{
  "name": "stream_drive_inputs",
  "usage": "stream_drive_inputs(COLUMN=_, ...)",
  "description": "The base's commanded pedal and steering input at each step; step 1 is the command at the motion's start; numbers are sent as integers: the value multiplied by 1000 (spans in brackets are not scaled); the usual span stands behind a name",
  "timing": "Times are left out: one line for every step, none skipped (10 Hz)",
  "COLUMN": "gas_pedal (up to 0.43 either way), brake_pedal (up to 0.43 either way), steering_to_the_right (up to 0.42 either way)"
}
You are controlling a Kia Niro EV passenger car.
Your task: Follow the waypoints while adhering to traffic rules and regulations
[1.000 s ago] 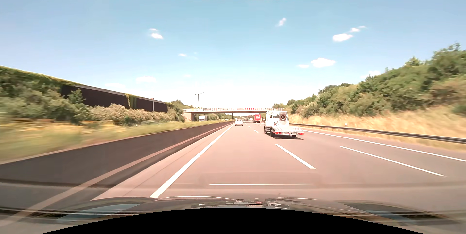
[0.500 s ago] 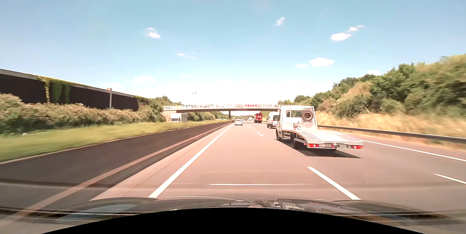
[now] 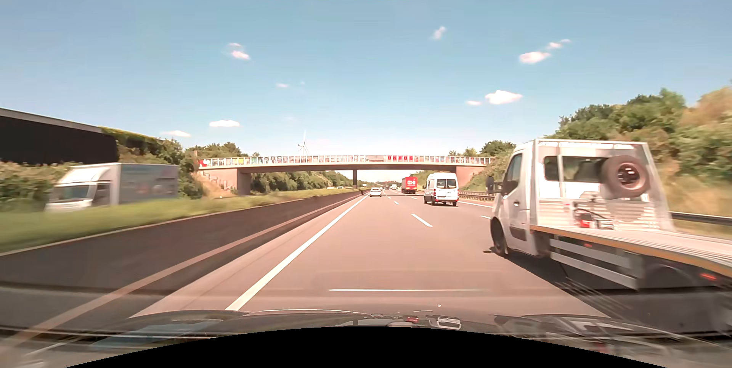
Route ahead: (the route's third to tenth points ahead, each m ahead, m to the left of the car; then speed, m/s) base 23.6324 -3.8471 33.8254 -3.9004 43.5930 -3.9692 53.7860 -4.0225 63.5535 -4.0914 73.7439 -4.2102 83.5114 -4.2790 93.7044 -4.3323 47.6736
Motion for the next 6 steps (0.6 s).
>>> stream_drive_inputs(gas_pedal=287, brake_pedal=0, steering_to_the_right=1)
stream_drive_inputs(gas_pedal=287, brake_pedal=0, steering_to_the_right=1)
stream_drive_inputs(gas_pedal=287, brake_pedal=0, steering_to_the_right=1)
stream_drive_inputs(gas_pedal=287, brake_pedal=0, steering_to_the_right=1)
stream_drive_inputs(gas_pedal=287, brake_pedal=0, steering_to_the_right=1)
stream_drive_inputs(gas_pedal=287, brake_pedal=0, steering_to_the_right=1)
